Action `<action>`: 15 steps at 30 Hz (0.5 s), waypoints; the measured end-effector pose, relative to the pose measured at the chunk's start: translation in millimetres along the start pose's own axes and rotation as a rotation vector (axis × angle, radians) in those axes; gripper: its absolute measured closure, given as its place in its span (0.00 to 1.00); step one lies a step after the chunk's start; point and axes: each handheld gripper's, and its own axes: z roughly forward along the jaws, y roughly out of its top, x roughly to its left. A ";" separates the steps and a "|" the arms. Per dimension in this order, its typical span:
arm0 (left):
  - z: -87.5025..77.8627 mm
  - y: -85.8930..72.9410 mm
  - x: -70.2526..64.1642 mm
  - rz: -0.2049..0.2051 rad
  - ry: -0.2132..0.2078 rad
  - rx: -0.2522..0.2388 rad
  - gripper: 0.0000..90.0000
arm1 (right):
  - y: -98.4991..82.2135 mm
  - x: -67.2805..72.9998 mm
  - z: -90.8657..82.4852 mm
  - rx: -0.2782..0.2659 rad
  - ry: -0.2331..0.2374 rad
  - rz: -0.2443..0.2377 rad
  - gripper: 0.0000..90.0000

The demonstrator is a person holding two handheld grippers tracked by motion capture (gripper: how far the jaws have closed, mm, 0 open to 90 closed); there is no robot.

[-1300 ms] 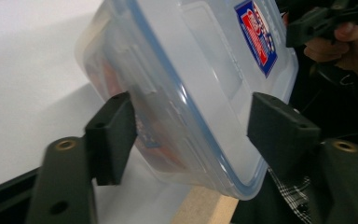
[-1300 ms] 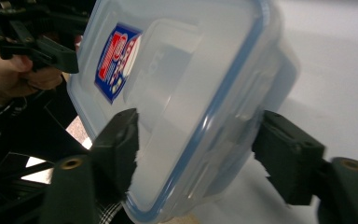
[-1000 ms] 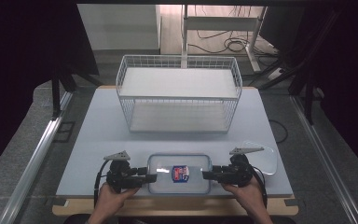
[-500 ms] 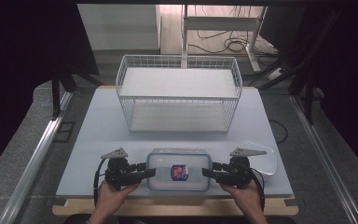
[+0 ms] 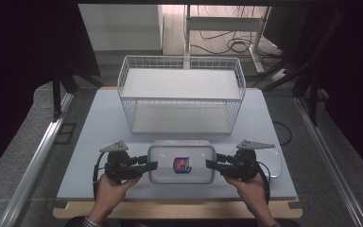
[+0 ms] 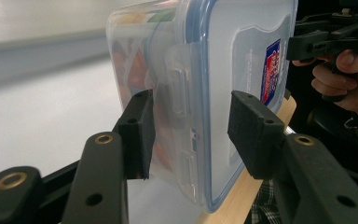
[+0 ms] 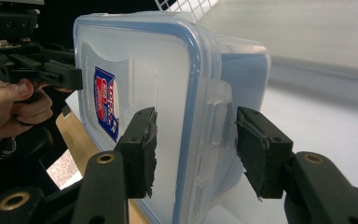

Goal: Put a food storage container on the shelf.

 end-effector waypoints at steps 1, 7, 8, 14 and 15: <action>-1.1 3.2 -0.2 0.006 0.002 -0.003 0.58 | 2.2 0.3 -0.2 -0.002 0.001 0.000 0.55; -7.8 23.1 -2.3 0.025 0.017 -0.022 0.58 | 22.2 1.2 -1.9 -0.023 0.004 -0.025 0.55; -8.8 26.5 -2.4 0.030 0.018 -0.026 0.58 | 25.9 2.0 -2.5 -0.025 0.004 -0.025 0.55; -13.7 48.3 -2.9 0.045 0.023 -0.038 0.58 | 47.4 2.1 -5.3 -0.042 0.004 -0.039 0.55; -14.2 51.8 -2.9 0.047 0.025 -0.042 0.58 | 50.7 2.1 -5.6 -0.045 0.004 -0.040 0.55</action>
